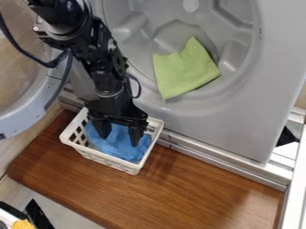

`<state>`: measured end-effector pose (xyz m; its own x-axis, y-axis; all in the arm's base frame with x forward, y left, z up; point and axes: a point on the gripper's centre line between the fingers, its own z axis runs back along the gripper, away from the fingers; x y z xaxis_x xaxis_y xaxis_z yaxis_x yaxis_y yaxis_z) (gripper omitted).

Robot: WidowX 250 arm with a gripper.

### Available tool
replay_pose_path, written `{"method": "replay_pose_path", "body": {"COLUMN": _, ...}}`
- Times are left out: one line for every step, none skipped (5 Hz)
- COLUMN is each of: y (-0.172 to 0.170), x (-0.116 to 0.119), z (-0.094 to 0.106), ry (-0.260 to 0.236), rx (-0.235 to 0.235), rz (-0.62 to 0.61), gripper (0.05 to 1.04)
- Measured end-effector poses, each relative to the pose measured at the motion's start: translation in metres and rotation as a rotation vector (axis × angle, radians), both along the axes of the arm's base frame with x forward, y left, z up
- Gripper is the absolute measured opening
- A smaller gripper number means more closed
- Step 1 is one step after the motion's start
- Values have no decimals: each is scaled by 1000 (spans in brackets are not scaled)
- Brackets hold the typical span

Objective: Picked the blue cloth from the basket and put it in te washing machine

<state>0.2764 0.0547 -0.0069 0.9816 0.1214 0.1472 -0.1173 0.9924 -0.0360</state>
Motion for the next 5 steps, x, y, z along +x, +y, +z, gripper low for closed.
{"method": "replay_pose_path", "body": {"y": -1, "x": -3, "z": -7, "ry": 25, "rx": -9, "rz": 5, "gripper": 999}}
{"method": "replay_pose_path", "body": {"y": 9, "x": 9, "z": -12, "ry": 22, "rx": -23, "rz": 39, "gripper": 999}}
{"method": "replay_pose_path", "body": {"y": 13, "x": 15, "z": -20, "ry": 28, "rx": -36, "rz": 49, "gripper": 999}}
{"method": "replay_pose_path", "body": {"y": 22, "x": 19, "z": -24, "ry": 30, "rx": -26, "rz": 76, "gripper": 999}}
{"method": "replay_pose_path", "body": {"y": 25, "x": 20, "z": -41, "ry": 45, "rx": -12, "rz": 80, "gripper": 999}}
